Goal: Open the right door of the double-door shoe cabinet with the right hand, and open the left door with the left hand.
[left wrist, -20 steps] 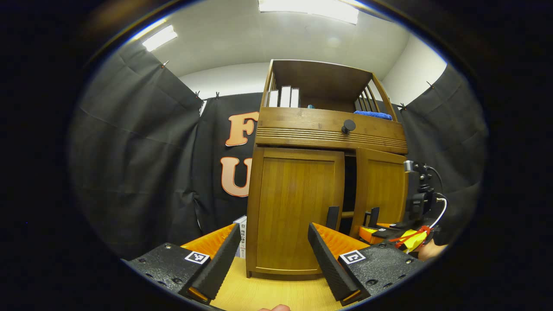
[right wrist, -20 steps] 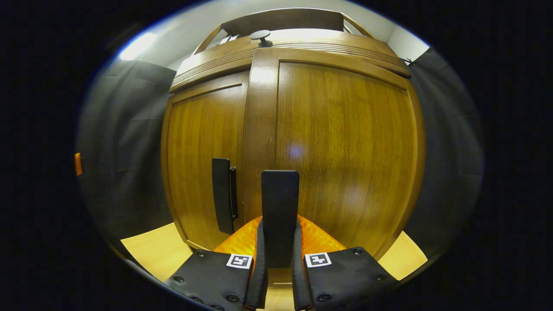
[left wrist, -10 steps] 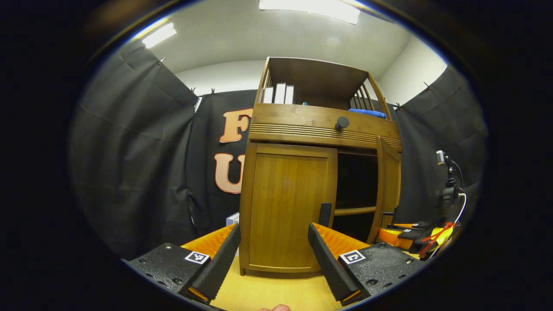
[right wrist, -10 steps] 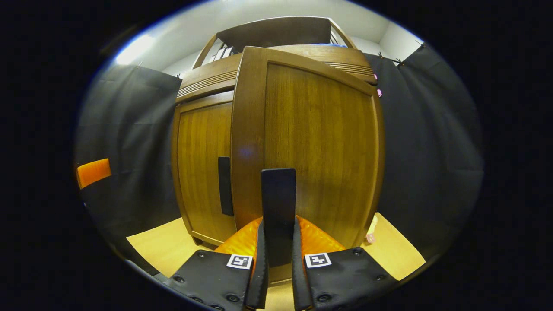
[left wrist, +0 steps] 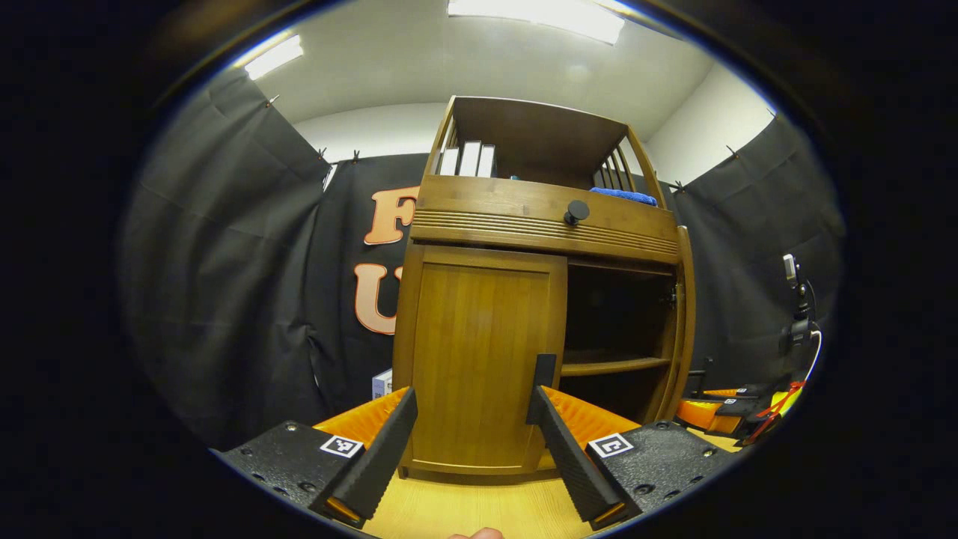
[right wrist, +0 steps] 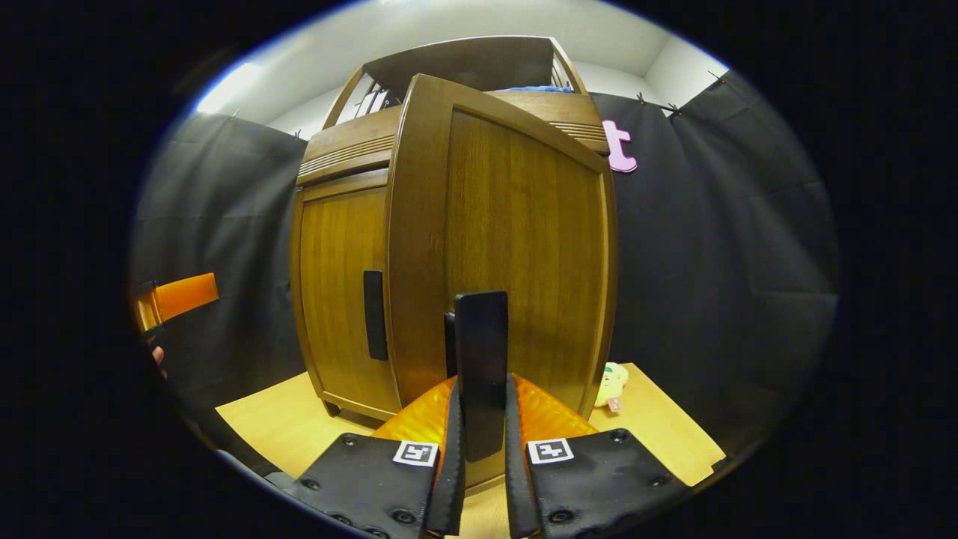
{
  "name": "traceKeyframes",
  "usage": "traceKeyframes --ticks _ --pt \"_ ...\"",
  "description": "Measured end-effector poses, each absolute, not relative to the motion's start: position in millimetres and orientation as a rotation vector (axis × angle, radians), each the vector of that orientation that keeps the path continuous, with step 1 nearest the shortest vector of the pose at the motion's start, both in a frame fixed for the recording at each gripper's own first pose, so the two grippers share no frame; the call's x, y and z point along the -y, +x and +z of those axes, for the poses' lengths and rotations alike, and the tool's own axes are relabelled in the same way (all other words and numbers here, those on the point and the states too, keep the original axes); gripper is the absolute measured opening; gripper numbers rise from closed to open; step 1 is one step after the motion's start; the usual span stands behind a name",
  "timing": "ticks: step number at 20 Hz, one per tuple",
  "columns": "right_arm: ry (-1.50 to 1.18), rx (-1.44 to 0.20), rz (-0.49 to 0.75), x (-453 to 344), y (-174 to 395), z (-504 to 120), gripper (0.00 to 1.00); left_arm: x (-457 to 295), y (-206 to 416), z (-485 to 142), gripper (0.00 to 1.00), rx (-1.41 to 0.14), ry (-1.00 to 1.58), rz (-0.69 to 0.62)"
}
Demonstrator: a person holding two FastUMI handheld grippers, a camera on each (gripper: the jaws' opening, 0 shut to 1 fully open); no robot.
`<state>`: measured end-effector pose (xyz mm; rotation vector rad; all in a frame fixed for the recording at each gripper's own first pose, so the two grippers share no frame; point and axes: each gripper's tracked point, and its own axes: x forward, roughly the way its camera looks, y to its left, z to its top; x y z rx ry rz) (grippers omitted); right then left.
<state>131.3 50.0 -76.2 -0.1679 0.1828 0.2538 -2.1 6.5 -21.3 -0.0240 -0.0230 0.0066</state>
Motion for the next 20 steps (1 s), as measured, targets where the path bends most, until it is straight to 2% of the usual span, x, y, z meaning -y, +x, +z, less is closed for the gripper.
traceKeyframes --ticks 2,5,6,10,11,13,14,15,17,18,20 --pt "-0.167 -0.177 0.234 -40.0 125.3 -72.6 0.3 -0.6 -0.7 -22.2 0.94 0.022 -0.029 -0.007" --pt "-0.167 -0.146 0.192 -18.2 114.3 -64.4 0.3 6.7 1.3 -24.7 0.94 0.02 -0.03 -0.025" --pt "-0.17 -0.136 0.172 -9.8 112.0 -62.4 0.34 8.9 1.3 -25.3 0.94 0.02 -0.029 -0.03" --pt "-0.185 -0.111 0.089 27.1 105.0 -56.9 0.25 18.2 2.6 -24.3 0.94 0.025 -0.035 -0.052" --pt "-0.189 -0.094 0.064 37.0 98.6 -53.1 0.2 21.8 1.9 -22.3 0.97 0.03 -0.034 -0.06" --pt "-0.193 -0.089 0.013 55.8 100.1 -50.0 0.13 27.1 2.2 -19.4 0.92 0.041 -0.029 -0.072" --pt "-0.2 -0.088 -0.011 66.0 100.4 -47.8 0.1 29.8 1.7 -18.5 0.94 0.044 -0.027 -0.079" --pt "-0.202 -0.083 -0.035 76.3 98.7 -45.4 0.03 32.4 1.3 -17.6 0.94 0.047 -0.026 -0.085" --pt "-0.161 -0.087 -0.036 87.0 102.0 -43.6 0.17 35.6 1.6 -17.6 0.94 0.048 -0.028 -0.094" --pt "-0.146 -0.085 -0.03 87.8 101.7 -43.3 0.08 36.4 1.2 -18.2 0.94 0.046 -0.031 -0.096" --pt "-0.18 -0.076 -0.006 90.5 103.0 -43.2 0.08 34.8 0.2 -18.4 0.94 0.044 -0.031 -0.09"
